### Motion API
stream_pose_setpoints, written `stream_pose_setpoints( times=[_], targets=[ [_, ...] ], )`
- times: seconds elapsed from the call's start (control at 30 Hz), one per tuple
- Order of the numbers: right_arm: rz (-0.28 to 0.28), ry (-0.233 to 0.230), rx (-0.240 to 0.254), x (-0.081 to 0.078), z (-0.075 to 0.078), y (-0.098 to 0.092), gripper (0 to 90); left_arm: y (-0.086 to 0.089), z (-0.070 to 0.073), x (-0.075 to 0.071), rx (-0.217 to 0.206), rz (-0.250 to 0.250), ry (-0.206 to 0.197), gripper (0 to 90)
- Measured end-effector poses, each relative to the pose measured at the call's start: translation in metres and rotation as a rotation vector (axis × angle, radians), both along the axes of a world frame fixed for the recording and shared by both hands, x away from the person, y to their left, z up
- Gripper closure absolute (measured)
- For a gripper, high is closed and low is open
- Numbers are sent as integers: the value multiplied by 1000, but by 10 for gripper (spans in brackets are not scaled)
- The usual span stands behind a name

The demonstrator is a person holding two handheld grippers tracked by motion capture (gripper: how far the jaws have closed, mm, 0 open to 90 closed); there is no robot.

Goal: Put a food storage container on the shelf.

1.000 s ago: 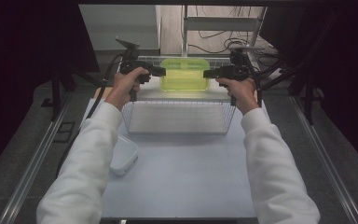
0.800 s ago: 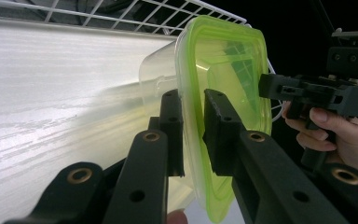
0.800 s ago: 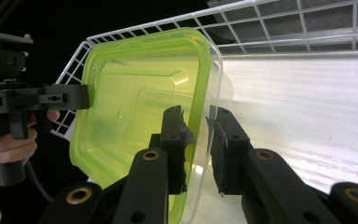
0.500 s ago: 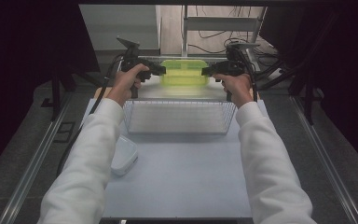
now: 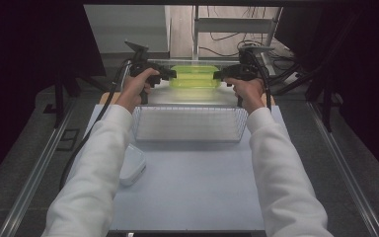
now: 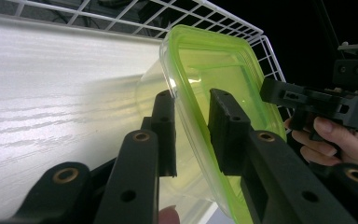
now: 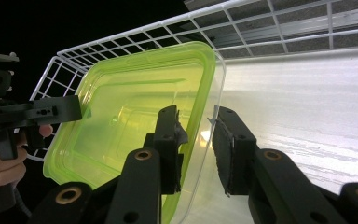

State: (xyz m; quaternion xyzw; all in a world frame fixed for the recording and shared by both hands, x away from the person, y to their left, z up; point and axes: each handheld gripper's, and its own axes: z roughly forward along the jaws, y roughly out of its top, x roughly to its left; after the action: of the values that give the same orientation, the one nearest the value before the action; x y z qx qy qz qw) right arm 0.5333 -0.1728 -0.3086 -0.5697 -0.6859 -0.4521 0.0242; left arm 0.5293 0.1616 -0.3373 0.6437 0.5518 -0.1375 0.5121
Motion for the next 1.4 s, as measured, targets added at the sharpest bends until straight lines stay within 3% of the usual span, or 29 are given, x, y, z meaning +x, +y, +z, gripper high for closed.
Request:
stream_pose_setpoints(
  times=[0.1, 0.2, 0.27, 0.33, 0.43, 0.57, 0.7, 0.77, 0.8, 0.93, 1.0, 1.2, 1.37, 1.4],
  targets=[
    [-2, -8, -8, -1, 0, 0, 696, 0, -1, 0, 4, 2, -9, 707],
    [-6, -21, -14, -1, 0, 3, 584, 1, -4, 0, 8, 13, -16, 642],
    [-9, -30, -6, -2, 1, 5, 455, 3, -5, 0, 17, 20, -28, 530],
    [-16, -36, -11, -3, 2, 5, 428, 4, -4, -2, 29, 31, -51, 498],
    [-35, -84, -35, -7, 6, 5, 348, 5, 1, -6, 25, 39, -95, 411],
    [-19, -153, -31, -16, 14, 7, 301, 7, 8, -16, 35, 55, -155, 341],
    [-17, -225, -74, -30, 25, 8, 249, 7, 17, -32, 87, 80, -213, 297],
    [10, -272, -100, -42, 34, 6, 238, 7, 24, -47, 128, 67, -257, 281],
    [10, -272, -100, -42, 34, 6, 238, 7, 24, -47, 128, 67, -257, 277],
    [64, -327, -127, -61, 43, 0, 238, 8, 32, -70, 197, 34, -324, 268],
    [107, -337, -135, -74, 44, -6, 240, 9, 33, -85, 170, 40, -349, 267],
    [166, -357, -137, -101, 36, -21, 242, 15, 20, -129, 165, 19, -373, 269],
    [207, -365, -99, -129, 17, -43, 245, 17, 0, -160, 200, 6, -368, 284],
    [207, -365, -99, -129, 17, -43, 245, 17, -4, -167, 211, -1, -365, 284]
  ],
)
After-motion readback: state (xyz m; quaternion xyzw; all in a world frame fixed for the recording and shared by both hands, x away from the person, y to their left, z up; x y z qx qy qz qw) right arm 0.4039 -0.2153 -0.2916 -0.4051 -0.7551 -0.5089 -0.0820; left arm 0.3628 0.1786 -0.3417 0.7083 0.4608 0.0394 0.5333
